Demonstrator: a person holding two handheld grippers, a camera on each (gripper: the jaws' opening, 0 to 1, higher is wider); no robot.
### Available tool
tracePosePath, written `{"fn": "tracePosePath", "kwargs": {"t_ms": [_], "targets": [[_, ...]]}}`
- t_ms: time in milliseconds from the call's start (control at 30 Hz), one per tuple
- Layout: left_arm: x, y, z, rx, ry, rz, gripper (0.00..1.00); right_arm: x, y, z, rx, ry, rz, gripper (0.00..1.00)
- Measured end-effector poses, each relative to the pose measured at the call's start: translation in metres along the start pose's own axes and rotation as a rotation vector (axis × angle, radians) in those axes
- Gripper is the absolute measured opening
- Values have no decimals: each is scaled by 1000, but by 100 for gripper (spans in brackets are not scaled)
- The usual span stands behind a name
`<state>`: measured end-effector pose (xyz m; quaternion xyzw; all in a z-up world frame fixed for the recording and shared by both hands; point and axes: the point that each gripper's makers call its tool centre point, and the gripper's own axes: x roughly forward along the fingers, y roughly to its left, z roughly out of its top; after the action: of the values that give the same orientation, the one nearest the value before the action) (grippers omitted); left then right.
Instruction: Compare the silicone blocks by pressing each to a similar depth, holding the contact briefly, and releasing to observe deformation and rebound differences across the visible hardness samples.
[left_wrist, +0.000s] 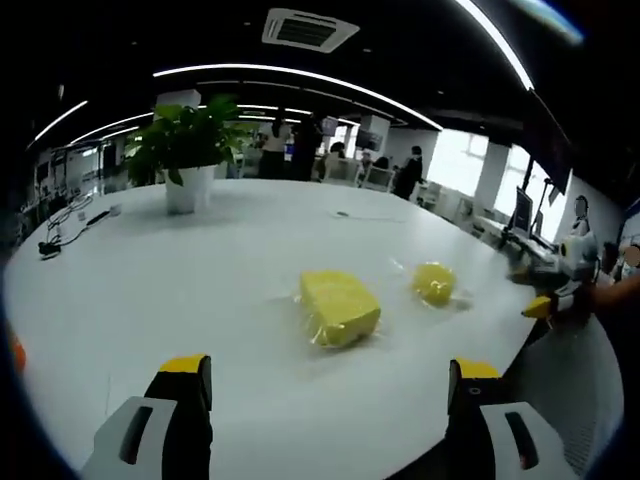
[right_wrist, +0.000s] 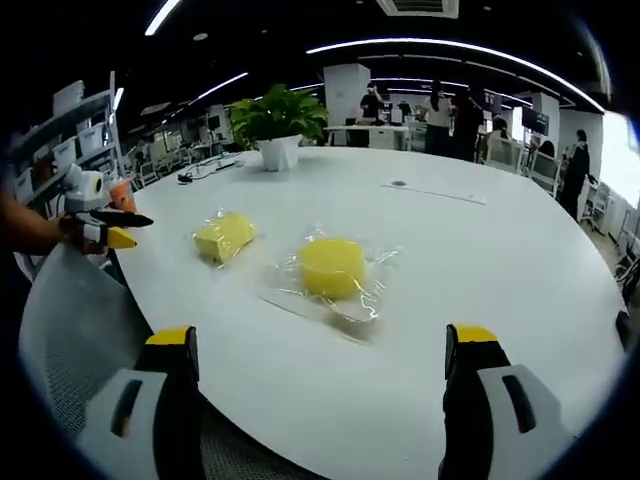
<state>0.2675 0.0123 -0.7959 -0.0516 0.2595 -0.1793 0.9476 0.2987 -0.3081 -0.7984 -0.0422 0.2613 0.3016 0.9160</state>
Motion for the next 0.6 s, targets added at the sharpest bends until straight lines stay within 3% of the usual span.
{"fn": "tracePosePath", "kwargs": {"t_ms": [267, 600], "targets": [[3, -9, -7, 37, 51, -51, 100, 1, 0, 2, 39, -18, 4, 96], [3, -9, -7, 19, 48, -54, 100, 1, 3, 1, 23, -9, 9, 96]]}}
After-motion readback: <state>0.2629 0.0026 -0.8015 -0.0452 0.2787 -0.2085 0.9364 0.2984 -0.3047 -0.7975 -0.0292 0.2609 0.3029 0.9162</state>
